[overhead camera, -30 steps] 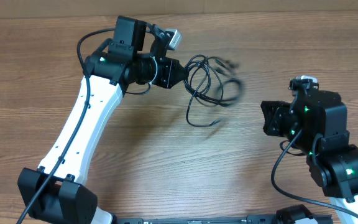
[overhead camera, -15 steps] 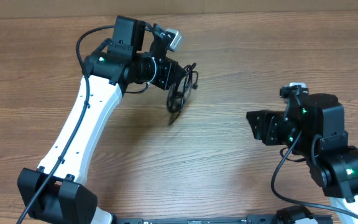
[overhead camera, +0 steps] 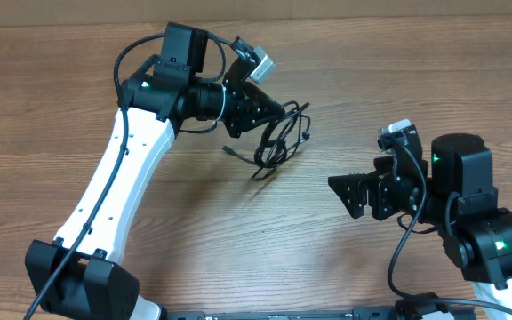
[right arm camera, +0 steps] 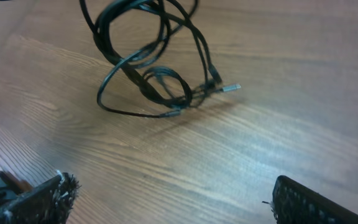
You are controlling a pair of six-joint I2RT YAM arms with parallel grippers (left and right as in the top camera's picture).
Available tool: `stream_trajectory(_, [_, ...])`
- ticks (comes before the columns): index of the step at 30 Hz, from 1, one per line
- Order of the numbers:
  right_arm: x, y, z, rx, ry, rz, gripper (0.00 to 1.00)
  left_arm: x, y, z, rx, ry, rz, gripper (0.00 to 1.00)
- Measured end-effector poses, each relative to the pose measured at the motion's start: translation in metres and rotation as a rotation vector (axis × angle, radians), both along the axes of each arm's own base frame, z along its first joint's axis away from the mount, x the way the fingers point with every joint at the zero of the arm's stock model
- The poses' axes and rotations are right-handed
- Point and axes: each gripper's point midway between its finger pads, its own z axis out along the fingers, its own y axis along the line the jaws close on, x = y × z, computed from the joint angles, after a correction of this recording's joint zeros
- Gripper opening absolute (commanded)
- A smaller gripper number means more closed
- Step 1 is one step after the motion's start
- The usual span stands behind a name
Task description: Untangle cables
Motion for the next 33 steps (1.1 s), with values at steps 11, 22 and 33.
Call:
stream_trajectory(11, [0.009,0.013,0.017,-0.054,-0.191,0.178,1.00,-0.021,-0.010,0.024,-0.145,-0.073,-0.163,0.04])
stream_trajectory(22, [0.033,0.028,0.007,-0.080,-0.248,0.307,0.99,-0.039,-0.026,0.032,-0.200,-0.098,-0.258,0.04])
stream_trajectory(33, [0.048,0.035,0.016,-0.070,-0.322,0.324,0.87,-0.056,-0.035,0.043,-0.271,-0.142,-0.351,0.04])
